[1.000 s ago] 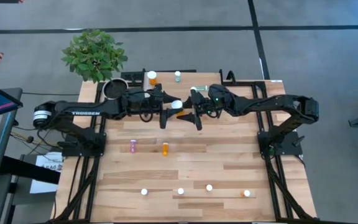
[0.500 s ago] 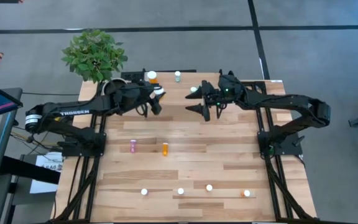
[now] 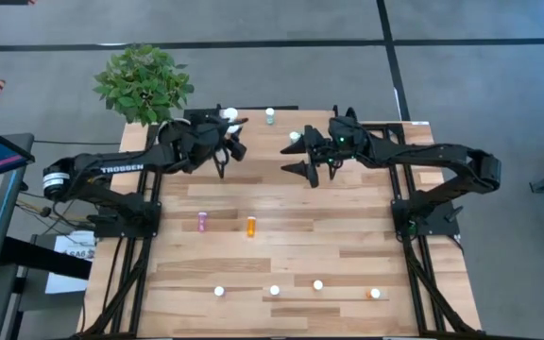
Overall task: Pick and place medicine bottles onto shelf by color
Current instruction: Adjust the large orange pill bottle on the shelf
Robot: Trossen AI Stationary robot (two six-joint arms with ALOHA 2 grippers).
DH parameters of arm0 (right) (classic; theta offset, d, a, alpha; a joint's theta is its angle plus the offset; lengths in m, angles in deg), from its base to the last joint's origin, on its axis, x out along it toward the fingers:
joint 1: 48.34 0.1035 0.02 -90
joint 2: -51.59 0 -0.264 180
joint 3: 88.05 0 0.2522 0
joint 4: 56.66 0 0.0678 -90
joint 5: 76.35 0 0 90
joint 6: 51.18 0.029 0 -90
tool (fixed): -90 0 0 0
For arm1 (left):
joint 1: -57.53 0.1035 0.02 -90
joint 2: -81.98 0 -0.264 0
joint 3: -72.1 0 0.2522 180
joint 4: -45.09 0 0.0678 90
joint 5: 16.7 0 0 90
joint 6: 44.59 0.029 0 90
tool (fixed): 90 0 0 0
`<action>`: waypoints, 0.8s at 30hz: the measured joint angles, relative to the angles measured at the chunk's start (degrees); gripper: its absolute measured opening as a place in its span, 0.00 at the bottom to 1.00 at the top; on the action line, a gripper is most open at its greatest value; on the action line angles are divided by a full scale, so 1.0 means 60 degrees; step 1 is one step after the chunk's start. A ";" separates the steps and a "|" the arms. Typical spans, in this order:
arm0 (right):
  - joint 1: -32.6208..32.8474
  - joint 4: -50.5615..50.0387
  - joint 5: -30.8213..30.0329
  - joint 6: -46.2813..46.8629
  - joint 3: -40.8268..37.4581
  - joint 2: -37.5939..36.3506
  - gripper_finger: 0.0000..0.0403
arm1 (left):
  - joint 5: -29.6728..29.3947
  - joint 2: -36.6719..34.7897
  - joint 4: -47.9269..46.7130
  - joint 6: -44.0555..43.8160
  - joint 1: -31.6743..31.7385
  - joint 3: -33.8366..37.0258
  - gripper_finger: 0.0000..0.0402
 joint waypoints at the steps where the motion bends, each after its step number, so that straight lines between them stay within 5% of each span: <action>1: 0.0000 -0.0050 0.0004 0.0000 -0.0003 0.0000 0.71 | -0.0124 -0.0016 0.0284 -0.0007 -0.0088 0.0214 0.50; 9: 0.0073 0.0039 0.0007 0.0000 0.0000 -0.0007 0.71 | -0.0644 -0.0047 0.2008 -0.0423 -0.0255 0.1220 0.50; 24: 0.0062 0.0158 0.0007 0.0005 0.0000 -0.0007 0.71 | -0.0667 -0.0047 0.1539 -0.0351 -0.0251 0.1235 0.50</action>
